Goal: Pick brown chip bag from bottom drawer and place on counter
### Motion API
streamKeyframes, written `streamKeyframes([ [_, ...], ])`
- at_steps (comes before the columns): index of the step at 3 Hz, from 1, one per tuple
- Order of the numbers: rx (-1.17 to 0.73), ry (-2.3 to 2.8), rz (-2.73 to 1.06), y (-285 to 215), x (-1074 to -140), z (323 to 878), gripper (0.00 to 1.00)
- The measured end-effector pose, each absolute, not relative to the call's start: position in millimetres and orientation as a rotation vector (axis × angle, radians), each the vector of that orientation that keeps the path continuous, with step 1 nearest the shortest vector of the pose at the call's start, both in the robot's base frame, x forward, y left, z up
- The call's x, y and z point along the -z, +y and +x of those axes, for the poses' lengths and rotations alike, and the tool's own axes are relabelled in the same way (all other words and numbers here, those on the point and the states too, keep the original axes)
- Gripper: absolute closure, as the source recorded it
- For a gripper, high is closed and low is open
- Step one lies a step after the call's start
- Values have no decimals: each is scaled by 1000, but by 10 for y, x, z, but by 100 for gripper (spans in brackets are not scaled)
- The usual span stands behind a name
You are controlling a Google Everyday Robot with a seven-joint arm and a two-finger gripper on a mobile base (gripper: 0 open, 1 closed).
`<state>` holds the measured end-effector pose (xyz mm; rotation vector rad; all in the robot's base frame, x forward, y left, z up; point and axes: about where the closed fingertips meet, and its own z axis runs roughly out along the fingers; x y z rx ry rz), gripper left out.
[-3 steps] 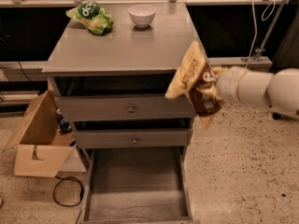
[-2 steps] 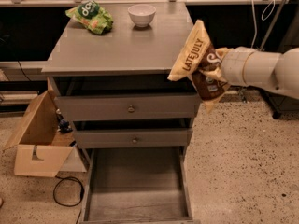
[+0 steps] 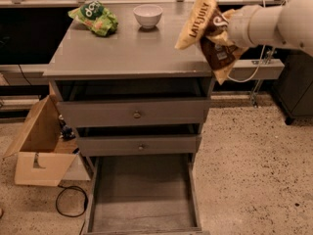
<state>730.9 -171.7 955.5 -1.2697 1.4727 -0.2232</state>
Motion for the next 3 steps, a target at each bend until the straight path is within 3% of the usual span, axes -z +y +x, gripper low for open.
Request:
streamKeyframes([
  [2, 104, 1443, -1412, -932, -9588, 8027, 100],
  [3, 36, 1393, -1475, -525, -9569, 8085, 100],
])
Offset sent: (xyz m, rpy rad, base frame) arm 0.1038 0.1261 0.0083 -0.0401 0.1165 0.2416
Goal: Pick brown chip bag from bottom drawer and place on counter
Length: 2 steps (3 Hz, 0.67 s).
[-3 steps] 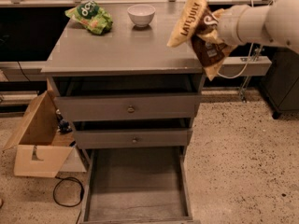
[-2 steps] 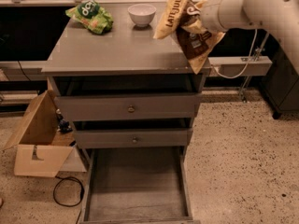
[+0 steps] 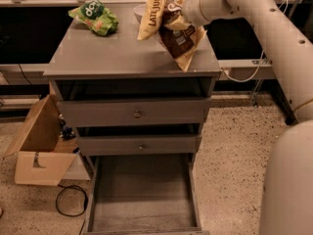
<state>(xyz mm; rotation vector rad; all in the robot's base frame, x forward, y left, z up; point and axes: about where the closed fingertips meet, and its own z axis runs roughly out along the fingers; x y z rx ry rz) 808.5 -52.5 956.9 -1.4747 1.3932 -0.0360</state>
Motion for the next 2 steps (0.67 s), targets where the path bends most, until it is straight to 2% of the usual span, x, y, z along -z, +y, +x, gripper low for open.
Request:
streamKeyframes([
  [1, -37, 1370, -1513, -201, -9485, 8115, 82],
  [2, -108, 1381, -1519, 23, -9357, 8244, 50],
])
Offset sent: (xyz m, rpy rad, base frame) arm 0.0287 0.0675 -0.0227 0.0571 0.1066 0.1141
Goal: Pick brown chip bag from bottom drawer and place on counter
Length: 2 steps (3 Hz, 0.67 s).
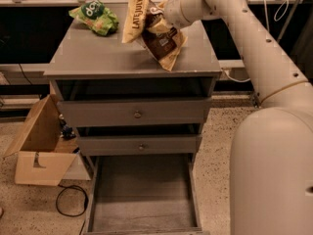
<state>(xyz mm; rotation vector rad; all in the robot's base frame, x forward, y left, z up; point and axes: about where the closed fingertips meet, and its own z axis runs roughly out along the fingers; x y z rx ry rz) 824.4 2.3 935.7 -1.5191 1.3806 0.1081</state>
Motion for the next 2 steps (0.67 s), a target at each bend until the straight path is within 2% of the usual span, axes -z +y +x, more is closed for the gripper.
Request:
streamKeyframes([
  [2, -158, 1420, -1488, 31, -9266, 8422, 0],
])
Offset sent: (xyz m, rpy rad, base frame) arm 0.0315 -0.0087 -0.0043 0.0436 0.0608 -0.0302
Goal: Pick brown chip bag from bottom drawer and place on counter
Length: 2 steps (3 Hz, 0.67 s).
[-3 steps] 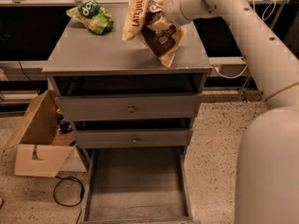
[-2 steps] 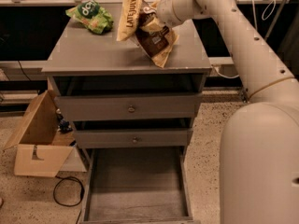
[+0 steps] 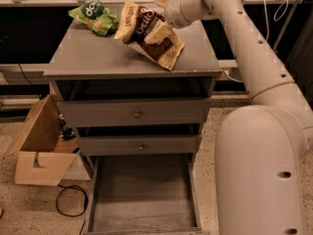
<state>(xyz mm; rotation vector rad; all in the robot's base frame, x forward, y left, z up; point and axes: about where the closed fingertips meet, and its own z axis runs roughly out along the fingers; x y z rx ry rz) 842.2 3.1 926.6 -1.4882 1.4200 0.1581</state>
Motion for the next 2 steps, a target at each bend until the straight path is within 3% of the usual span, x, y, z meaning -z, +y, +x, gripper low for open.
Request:
streamKeyframes([
  [1, -168, 1430, -1472, -19, -9262, 8464, 0],
  [2, -155, 1418, -1355, -453, -9512, 8420, 0],
])
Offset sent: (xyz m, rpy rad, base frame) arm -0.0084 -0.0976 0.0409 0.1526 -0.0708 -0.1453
